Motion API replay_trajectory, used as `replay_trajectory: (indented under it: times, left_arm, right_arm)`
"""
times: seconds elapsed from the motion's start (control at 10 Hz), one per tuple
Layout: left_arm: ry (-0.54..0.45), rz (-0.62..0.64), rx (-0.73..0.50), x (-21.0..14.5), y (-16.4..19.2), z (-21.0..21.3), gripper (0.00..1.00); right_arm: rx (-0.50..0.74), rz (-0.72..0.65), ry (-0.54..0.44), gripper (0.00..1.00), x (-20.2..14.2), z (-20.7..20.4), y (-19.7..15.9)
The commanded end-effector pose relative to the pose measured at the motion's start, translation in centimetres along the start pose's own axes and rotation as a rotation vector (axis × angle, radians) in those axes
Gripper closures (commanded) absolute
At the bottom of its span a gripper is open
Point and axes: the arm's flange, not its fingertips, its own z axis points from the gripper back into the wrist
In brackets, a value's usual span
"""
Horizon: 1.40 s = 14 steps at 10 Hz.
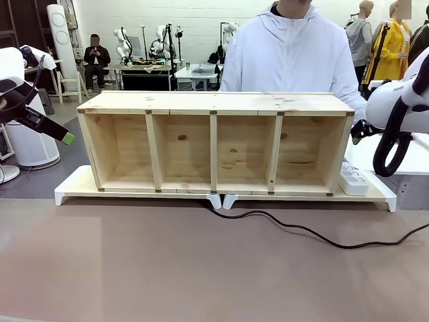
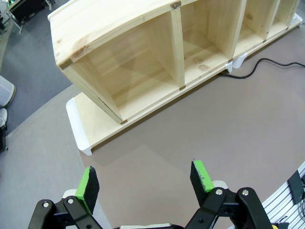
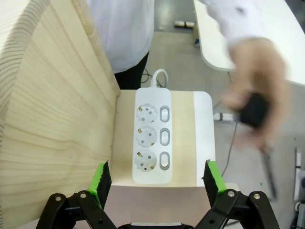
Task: Perform cable management.
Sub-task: Release the Power Cable when the human grasps it.
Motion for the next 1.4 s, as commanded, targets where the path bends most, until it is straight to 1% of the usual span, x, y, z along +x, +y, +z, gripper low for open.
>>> replay_trajectory:
  times: [0.0,1.3]
  left_arm:
    - [0.001,0.005,-0.003,-0.03,0.05,-0.01,0.00]
    - [0.001,0.005,-0.003,-0.03,0.05,-0.01,0.00]
  right_arm:
    - [0.001,-0.003,0.001,0.00,-0.02,-0.01,-0.04]
    - [0.001,-0.003,0.001,0.00,-0.02,-0.01,-0.04]
